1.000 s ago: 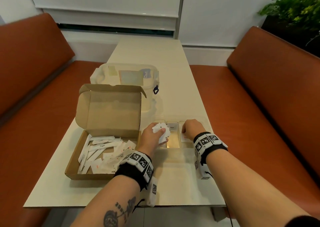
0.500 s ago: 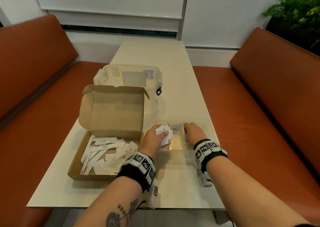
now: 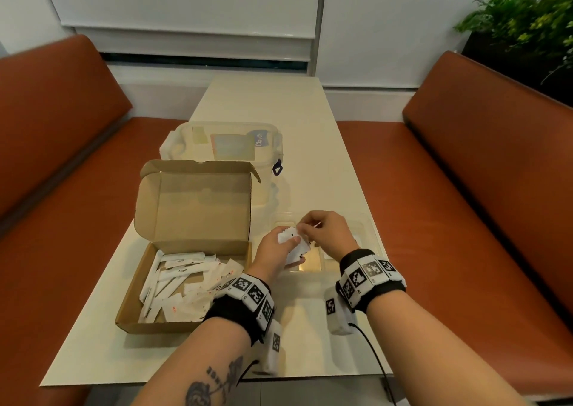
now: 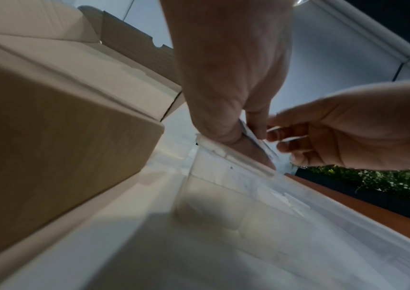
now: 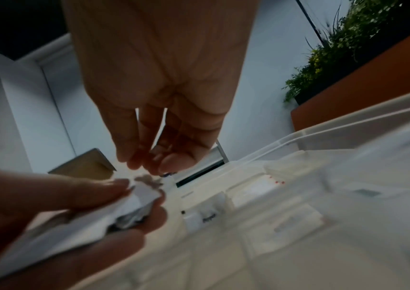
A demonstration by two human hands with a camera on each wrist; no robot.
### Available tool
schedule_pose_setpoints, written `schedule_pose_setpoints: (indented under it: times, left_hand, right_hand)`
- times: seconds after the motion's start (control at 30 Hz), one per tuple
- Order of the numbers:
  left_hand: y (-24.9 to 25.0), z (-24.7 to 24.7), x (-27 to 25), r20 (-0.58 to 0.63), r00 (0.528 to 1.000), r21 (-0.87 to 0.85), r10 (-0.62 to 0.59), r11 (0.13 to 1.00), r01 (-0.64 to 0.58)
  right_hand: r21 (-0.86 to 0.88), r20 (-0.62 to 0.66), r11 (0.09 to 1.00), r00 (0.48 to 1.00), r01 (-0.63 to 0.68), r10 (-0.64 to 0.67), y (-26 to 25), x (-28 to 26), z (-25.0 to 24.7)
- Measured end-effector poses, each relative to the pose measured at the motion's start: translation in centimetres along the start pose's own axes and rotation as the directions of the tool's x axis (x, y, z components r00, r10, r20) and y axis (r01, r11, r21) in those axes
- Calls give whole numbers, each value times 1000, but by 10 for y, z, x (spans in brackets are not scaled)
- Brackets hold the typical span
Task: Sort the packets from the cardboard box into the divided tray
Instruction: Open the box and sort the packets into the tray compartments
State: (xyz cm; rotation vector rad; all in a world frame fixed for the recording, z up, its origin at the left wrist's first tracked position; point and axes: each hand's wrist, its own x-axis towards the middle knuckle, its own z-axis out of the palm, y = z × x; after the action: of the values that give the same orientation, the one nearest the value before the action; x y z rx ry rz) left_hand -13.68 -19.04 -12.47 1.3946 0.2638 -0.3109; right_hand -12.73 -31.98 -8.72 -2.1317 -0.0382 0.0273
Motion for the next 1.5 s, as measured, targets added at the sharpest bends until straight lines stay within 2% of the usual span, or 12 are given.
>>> schedule_pose_setpoints:
  times: [0.1, 0.33, 0.53, 0.73, 0.97, 1.1, 1.23, 1.37, 1.5]
  left_hand:
    - [3, 2, 0, 15, 1000, -127, -14, 992, 16]
    - [9, 2, 5, -8, 989, -355, -147, 925, 135]
    - [12, 4, 2, 10, 987, -375, -162, 914, 154]
    - [16, 6, -1, 14, 983, -455, -183, 874, 169]
    - [14, -2, -1, 61, 989, -483, -133, 863, 145]
    - [10, -5, 1, 30, 998, -365, -56, 929, 62]
    - [9, -5, 2, 15, 999, -333, -46, 942, 48]
    - [7, -7, 5, -42, 998, -292, -47, 956, 33]
    - [7, -9, 8, -146, 989, -284, 14, 957, -56]
  right_hand:
    - [80, 15, 997, 1000, -6, 4, -4, -8, 4]
    - [-36, 89, 999, 996, -26, 29, -5, -15, 14]
    - [30, 88, 998, 995, -58, 56, -2, -13, 15]
    - [24, 82, 999, 996, -44, 42, 2, -11, 15]
    - [125, 115, 986, 988, -115, 101, 5, -7, 8]
    - [130, 85, 984, 990, -122, 111, 7, -4, 5]
    - [157, 57, 982, 994, -101, 93, 5, -3, 5]
    - [148, 40, 985, 996, -84, 79, 2, 2, -3]
    - [35, -82, 995, 992, -93, 96, 1, 17, -22]
